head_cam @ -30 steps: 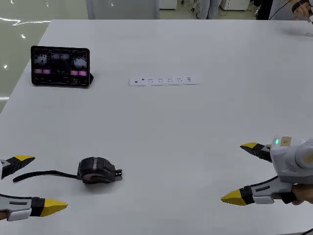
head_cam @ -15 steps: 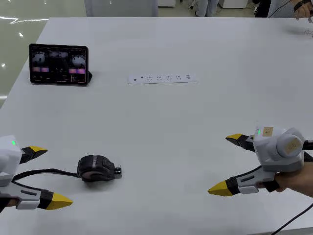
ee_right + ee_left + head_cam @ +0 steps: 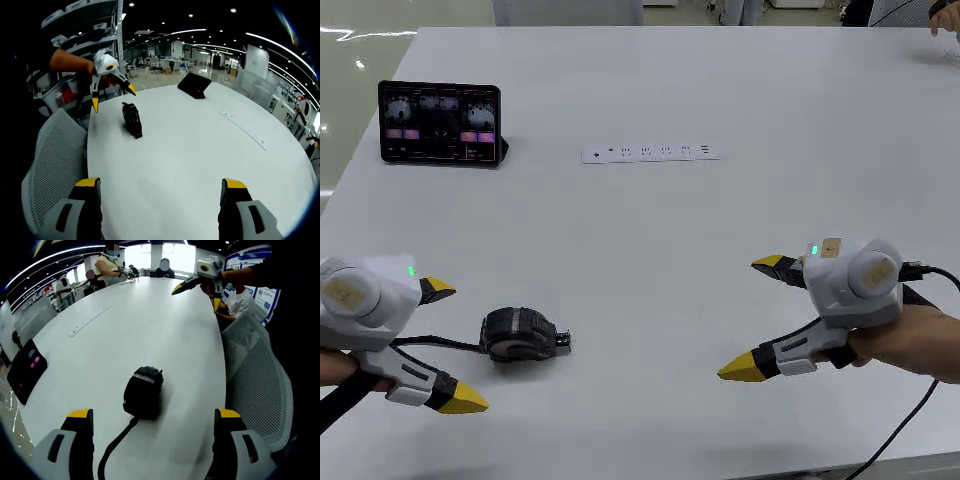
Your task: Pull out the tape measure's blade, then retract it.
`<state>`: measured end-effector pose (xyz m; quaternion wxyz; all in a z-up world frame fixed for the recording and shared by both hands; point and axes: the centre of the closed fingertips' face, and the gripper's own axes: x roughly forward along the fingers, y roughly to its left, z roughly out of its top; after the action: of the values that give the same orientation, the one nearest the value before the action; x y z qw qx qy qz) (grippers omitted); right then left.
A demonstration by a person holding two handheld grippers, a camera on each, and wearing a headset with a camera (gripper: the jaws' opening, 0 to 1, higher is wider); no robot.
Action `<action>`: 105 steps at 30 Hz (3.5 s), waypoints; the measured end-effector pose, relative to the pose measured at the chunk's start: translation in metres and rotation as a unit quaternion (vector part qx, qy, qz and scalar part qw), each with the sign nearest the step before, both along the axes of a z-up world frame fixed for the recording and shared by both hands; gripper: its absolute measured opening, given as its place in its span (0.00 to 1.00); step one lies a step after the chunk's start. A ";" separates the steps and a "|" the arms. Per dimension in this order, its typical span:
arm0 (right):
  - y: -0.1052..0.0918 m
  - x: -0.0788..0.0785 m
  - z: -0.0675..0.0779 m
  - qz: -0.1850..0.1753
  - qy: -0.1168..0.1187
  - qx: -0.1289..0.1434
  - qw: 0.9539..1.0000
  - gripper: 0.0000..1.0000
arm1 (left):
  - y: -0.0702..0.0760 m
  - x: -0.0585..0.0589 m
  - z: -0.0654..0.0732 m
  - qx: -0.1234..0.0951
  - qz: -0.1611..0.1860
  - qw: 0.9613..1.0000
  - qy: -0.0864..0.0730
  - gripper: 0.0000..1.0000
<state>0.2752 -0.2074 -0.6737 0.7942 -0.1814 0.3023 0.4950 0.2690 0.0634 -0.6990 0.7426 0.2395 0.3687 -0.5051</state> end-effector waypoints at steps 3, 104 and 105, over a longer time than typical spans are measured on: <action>0.008 0.003 -0.001 0.007 0.000 0.002 1.000 0.99 | -0.004 0.000 -0.005 0.015 -0.017 1.000 0.008 0.98; 0.203 0.021 -0.100 0.210 0.005 -0.044 0.977 0.29 | -0.034 0.035 -0.052 0.127 -0.127 0.983 -0.027 0.32; 0.204 0.021 -0.101 0.216 0.000 -0.049 0.975 0.25 | -0.034 0.035 -0.052 0.127 -0.127 0.983 -0.027 0.32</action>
<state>0.2966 -0.0036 -0.7748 0.6589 -0.2809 0.2793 0.6395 0.3042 0.0290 -0.7511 0.6455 0.3901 0.3763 -0.5381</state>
